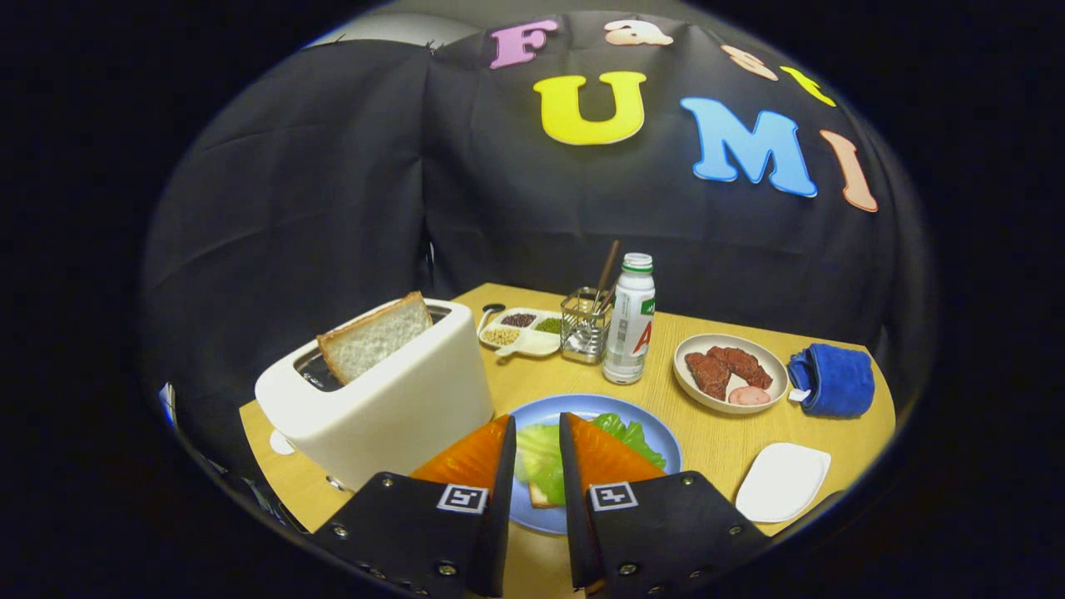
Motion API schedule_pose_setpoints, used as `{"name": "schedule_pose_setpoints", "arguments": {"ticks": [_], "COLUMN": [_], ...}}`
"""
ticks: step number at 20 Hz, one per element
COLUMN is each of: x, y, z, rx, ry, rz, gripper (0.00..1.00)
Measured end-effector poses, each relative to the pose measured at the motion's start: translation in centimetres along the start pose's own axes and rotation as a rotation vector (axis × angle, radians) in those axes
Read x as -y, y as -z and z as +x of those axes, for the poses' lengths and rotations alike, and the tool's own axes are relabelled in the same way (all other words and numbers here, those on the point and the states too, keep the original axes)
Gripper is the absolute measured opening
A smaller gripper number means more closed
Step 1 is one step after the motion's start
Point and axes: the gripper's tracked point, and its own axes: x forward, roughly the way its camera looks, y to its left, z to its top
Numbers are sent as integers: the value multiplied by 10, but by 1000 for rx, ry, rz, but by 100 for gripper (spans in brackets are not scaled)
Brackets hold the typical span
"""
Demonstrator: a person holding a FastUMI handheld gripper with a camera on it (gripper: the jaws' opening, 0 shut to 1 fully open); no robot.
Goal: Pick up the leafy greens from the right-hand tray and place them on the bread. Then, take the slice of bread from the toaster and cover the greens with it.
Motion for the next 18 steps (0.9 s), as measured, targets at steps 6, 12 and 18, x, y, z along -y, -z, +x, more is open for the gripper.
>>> {"name": "schedule_pose_setpoints", "arguments": {"ticks": [6,12,18], "x": [-35,-78,-131], "y": [-16,-30,-29], "z": [-32,-39,-15], "rx": [135,192,161], "ry": [7,-10,-35], "rz": [45,27,-18], "gripper": [30,30,30]}}
